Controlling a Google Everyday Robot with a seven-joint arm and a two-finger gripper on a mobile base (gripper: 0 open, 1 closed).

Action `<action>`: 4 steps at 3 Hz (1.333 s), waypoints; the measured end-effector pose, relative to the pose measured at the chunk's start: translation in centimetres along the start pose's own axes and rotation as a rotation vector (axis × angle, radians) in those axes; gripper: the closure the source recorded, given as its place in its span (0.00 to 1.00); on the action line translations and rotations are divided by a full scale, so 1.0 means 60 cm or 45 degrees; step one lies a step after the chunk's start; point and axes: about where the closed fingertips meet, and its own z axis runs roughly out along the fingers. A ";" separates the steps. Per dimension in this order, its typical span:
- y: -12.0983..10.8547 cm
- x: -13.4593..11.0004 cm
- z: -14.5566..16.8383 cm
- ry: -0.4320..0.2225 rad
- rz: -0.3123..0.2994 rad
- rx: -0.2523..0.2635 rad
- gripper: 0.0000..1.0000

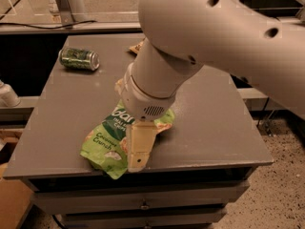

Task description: Pick green rice chip bag

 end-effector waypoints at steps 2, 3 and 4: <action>-0.001 0.036 0.037 0.148 -0.011 -0.040 0.00; 0.007 0.048 0.050 0.172 -0.010 -0.055 0.18; 0.013 0.050 0.073 0.159 -0.005 -0.062 0.41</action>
Offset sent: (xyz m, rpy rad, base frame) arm 0.0136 -0.0231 -0.0450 -0.1867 0.0129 -0.0158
